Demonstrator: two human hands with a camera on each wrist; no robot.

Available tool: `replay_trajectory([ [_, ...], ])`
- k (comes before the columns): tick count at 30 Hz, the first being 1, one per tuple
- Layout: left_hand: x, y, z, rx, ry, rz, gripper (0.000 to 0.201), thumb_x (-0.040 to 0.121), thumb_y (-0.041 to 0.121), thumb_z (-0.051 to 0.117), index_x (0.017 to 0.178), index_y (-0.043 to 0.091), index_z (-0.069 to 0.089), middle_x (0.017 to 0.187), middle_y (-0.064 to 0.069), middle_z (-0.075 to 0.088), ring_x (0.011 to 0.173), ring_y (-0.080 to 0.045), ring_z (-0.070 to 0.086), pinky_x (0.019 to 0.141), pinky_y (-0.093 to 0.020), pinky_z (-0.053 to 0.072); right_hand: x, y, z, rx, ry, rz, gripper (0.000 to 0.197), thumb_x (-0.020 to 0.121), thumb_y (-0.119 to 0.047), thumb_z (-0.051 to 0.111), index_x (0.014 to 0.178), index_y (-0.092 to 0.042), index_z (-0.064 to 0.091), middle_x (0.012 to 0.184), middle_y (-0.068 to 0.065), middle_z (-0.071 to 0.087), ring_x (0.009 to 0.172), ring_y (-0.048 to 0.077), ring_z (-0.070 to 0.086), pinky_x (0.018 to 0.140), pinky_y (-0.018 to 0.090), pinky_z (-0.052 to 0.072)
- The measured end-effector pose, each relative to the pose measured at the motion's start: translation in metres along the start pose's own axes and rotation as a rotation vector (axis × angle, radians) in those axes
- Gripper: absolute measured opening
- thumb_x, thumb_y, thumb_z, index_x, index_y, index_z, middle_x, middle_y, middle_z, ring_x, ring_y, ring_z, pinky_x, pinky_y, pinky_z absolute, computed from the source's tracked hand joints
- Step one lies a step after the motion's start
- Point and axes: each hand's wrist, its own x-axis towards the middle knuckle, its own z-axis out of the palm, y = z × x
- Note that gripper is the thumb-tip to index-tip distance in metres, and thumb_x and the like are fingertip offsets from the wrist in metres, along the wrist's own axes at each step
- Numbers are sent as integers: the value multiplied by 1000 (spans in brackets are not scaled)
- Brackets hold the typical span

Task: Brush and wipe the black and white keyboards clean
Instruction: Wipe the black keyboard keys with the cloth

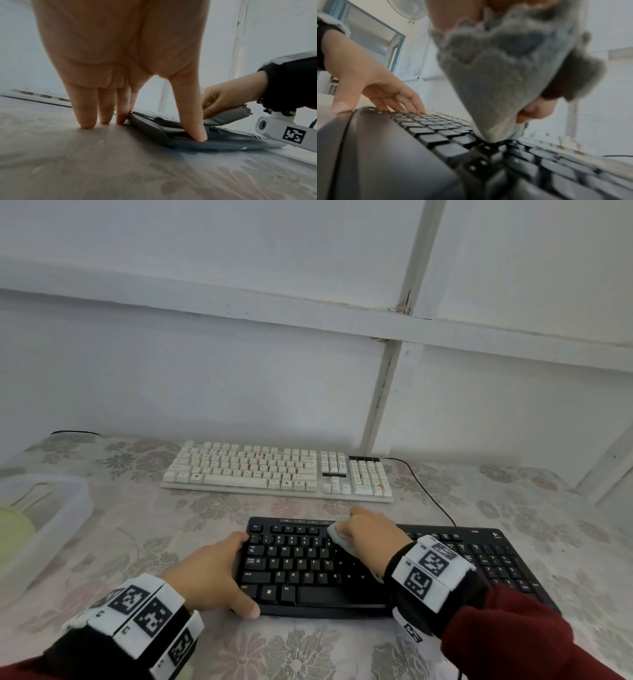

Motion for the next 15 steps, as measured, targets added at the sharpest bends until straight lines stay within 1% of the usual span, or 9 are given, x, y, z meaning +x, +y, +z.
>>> replay_trajectory([
  [2, 0, 0, 0, -3, -1, -6, 94, 61, 24, 85, 136, 27, 29, 119, 17, 51, 109, -8, 51, 88, -19, 38, -2, 9, 0, -38, -15, 57, 36, 92, -8, 47, 59, -16, 34, 72, -5, 23, 69, 19, 40, 53, 23, 29],
  [3, 0, 0, 0, -1, 2, -11, 94, 61, 25, 85, 136, 27, 29, 120, 17, 51, 109, -8, 51, 89, -20, 39, -2, 11, -3, -48, -38, 89, 40, 92, -8, 47, 57, -18, 31, 70, -5, 23, 63, 18, 39, 55, 25, 34],
  [5, 1, 0, 0, 2, 3, -19, 94, 60, 26, 85, 136, 27, 29, 121, 16, 52, 109, -8, 51, 90, -21, 40, 0, 8, -14, -13, -70, 159, 37, 94, -15, 46, 57, -18, 39, 73, -4, 36, 67, 20, 49, 73, 27, 46],
  [7, 0, 0, 1, 3, 3, -25, 94, 61, 26, 85, 136, 28, 29, 121, 16, 52, 108, -8, 51, 89, -21, 40, 3, -4, -27, 84, -86, 135, 30, 97, -26, 43, 84, -9, 64, 92, 3, 58, 87, 23, 61, 90, 30, 49],
  [8, 0, 0, 1, 2, 2, -27, 94, 61, 26, 85, 137, 29, 29, 121, 16, 52, 108, -8, 51, 89, -21, 39, 6, -14, -33, 148, -75, 95, 34, 98, -29, 41, 97, -6, 66, 100, 6, 61, 90, 22, 62, 93, 33, 50],
  [9, 0, 0, 1, 0, 3, -28, 95, 61, 26, 85, 137, 29, 28, 120, 17, 52, 107, -8, 51, 88, -20, 39, 8, -28, -38, 216, -66, 40, 36, 98, -30, 40, 95, -6, 67, 97, 5, 61, 85, 19, 62, 93, 34, 51],
  [11, 0, -1, 0, -4, 6, -30, 94, 61, 26, 85, 136, 29, 29, 117, 18, 52, 106, -7, 51, 85, -19, 38, 14, -57, -42, 290, -72, -71, 39, 98, -30, 39, 68, -12, 56, 77, -2, 52, 67, 15, 53, 88, 34, 52],
  [12, 0, -1, 0, -5, 7, -29, 93, 60, 25, 85, 136, 29, 30, 116, 18, 52, 106, -6, 51, 85, -19, 38, 20, -71, -41, 280, -80, -110, 41, 98, -30, 40, 61, -15, 48, 74, -1, 48, 65, 16, 50, 85, 35, 52],
  [15, 1, -1, 0, 4, 15, -17, 91, 60, 25, 85, 134, 28, 32, 109, 23, 52, 104, -5, 50, 79, -15, 38, 36, -97, -31, 168, -95, -131, 33, 96, -20, 43, 65, -12, 48, 82, 5, 41, 76, 24, 46, 77, 34, 42],
])
